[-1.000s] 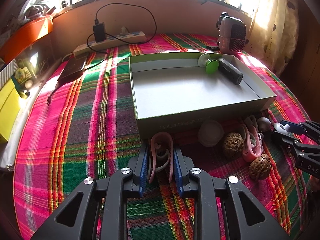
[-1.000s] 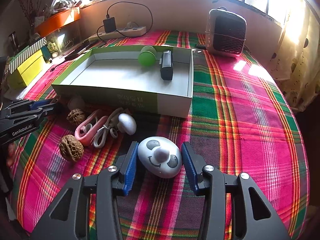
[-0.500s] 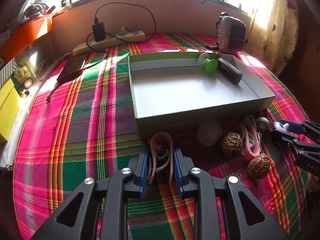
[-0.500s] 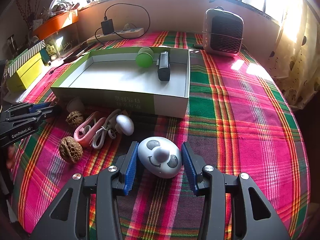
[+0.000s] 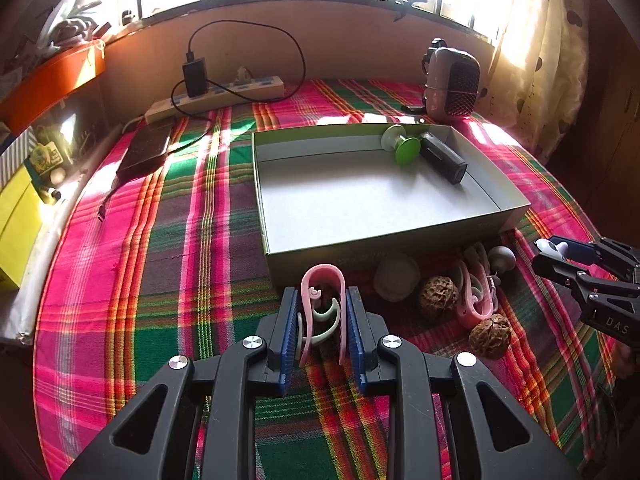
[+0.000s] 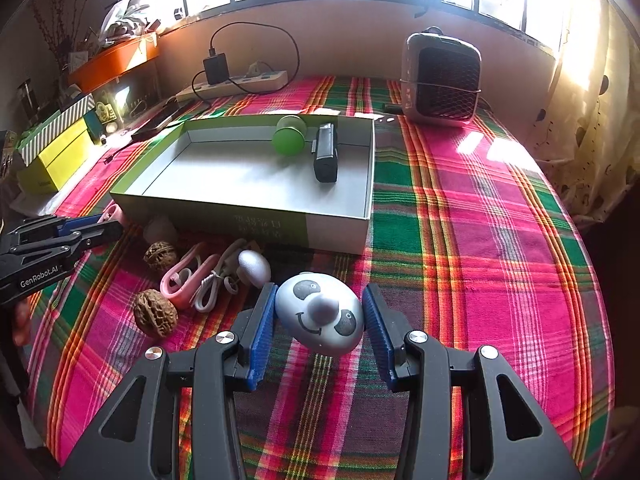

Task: Organize objects
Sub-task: 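Close the left gripper on the pink clip while the right gripper closes on the panda egg, then carry the pink clip with the left gripper while the right gripper carries the panda egg into the box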

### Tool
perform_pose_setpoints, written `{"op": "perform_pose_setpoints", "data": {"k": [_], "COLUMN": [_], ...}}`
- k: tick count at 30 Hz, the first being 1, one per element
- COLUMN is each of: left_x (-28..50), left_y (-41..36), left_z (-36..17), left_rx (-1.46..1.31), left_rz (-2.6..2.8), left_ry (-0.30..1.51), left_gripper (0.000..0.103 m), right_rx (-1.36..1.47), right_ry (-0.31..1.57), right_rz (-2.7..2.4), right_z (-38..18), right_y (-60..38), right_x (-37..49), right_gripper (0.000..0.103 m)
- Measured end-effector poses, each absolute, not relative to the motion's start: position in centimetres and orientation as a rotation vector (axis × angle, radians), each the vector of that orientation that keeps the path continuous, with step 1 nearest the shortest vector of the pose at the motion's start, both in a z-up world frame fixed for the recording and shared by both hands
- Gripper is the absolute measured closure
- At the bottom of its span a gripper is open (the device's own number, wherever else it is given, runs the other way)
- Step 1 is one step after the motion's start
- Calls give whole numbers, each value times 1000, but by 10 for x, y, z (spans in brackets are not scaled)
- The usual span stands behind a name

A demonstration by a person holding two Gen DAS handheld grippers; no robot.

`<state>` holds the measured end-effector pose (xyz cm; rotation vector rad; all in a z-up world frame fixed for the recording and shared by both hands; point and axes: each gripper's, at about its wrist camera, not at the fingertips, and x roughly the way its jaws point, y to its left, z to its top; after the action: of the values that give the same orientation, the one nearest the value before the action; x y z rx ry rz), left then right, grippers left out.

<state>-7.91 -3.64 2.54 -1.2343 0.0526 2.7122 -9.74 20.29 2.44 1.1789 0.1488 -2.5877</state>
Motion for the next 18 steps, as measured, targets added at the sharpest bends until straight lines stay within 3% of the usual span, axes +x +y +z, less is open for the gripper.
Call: {"op": "perform_pose_setpoints", "data": {"k": [18], "left_x": [-114], "left_y": [-29], "left_z": [47], "left_rx": [-1179], "left_rz": [2700], "left_ry": [67], "left_gripper": [82], "right_rx": [1059], "right_ry": [173], "right_rz": [-2558], "right_z": [61], "right_y": [174], "right_x": [-141], "right_gripper": [59]}}
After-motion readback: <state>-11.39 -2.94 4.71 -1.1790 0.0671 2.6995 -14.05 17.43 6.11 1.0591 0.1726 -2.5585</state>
